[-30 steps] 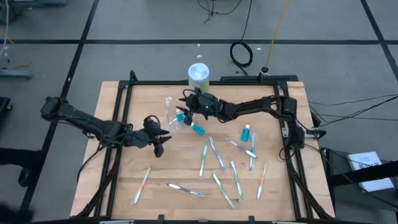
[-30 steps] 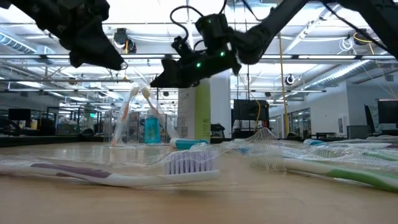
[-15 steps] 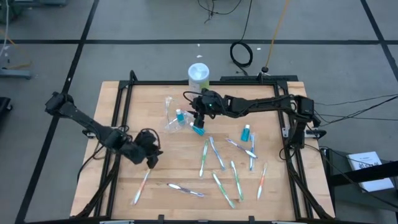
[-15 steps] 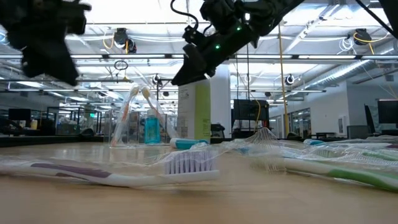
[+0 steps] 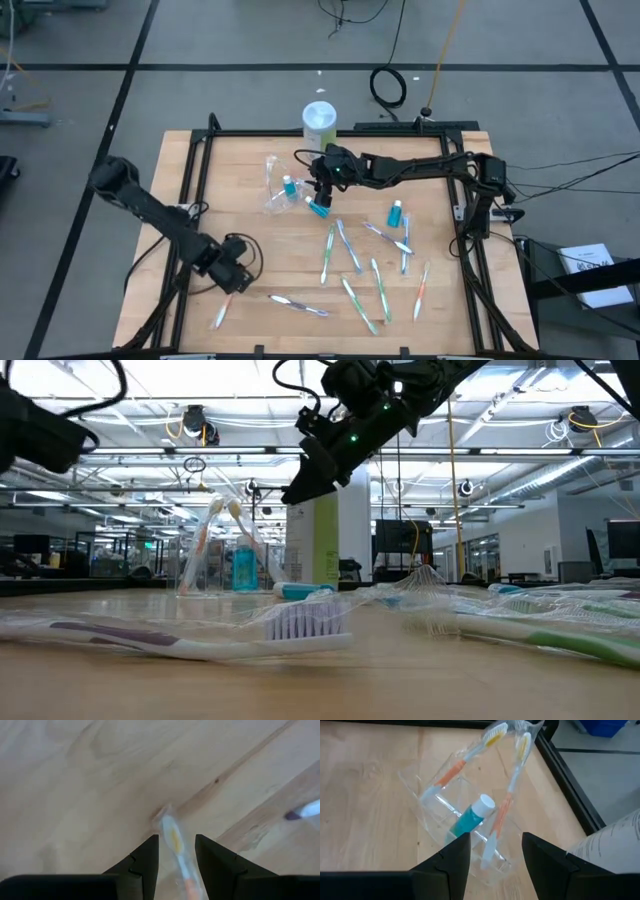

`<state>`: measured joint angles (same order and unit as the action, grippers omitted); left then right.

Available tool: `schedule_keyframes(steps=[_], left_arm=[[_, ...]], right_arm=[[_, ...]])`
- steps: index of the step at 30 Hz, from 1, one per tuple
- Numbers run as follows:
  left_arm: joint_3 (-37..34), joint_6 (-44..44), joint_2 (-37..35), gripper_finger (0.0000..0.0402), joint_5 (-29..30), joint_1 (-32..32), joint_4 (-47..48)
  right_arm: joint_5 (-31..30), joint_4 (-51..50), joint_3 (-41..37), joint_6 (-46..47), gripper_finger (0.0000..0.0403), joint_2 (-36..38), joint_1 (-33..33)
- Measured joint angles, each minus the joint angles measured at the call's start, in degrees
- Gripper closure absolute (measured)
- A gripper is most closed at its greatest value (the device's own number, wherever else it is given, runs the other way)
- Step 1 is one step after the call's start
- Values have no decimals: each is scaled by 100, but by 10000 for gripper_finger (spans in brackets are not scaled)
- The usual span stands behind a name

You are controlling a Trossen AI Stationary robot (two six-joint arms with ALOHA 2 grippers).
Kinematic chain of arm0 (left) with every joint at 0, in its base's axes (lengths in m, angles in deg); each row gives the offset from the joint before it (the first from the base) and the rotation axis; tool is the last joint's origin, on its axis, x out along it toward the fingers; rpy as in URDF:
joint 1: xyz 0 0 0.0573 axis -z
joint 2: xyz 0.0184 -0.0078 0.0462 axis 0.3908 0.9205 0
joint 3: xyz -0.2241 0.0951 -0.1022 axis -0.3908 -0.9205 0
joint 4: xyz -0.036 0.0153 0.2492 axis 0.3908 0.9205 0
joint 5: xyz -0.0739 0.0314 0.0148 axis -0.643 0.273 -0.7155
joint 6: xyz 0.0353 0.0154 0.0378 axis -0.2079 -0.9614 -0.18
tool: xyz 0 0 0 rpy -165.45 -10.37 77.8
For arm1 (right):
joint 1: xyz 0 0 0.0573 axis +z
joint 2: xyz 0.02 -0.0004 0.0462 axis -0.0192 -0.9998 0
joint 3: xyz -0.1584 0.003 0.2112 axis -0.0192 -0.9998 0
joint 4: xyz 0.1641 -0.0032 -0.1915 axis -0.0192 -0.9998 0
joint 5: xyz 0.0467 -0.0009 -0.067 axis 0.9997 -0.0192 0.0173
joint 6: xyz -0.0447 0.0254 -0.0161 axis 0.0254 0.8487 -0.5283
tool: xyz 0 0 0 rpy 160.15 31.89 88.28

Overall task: Pick & Place toothbrushing station
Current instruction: Put the orange toothbrush into the transparent organizer

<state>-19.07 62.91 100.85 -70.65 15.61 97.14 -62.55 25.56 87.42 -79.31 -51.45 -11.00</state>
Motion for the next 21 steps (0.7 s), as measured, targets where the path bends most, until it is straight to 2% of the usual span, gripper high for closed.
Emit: schedule_keyframes(steps=[6, 10, 16, 21], left_arm=[[130, 1281, 364, 271, 4, 480, -175], [123, 1689, 844, 271, -234, 656, -321], [164, 1763, 1310, 271, -330, 688, -448], [152, 1665, 1335, 271, -287, 679, -496]], right_arm=[[0, -4, 0, -22, 233, 3, 0], [0, -2, 0, -22, 234, 3, 0], [0, 22, 0, -22, 233, 3, 0], [2, 27, 0, -22, 232, 3, 17]])
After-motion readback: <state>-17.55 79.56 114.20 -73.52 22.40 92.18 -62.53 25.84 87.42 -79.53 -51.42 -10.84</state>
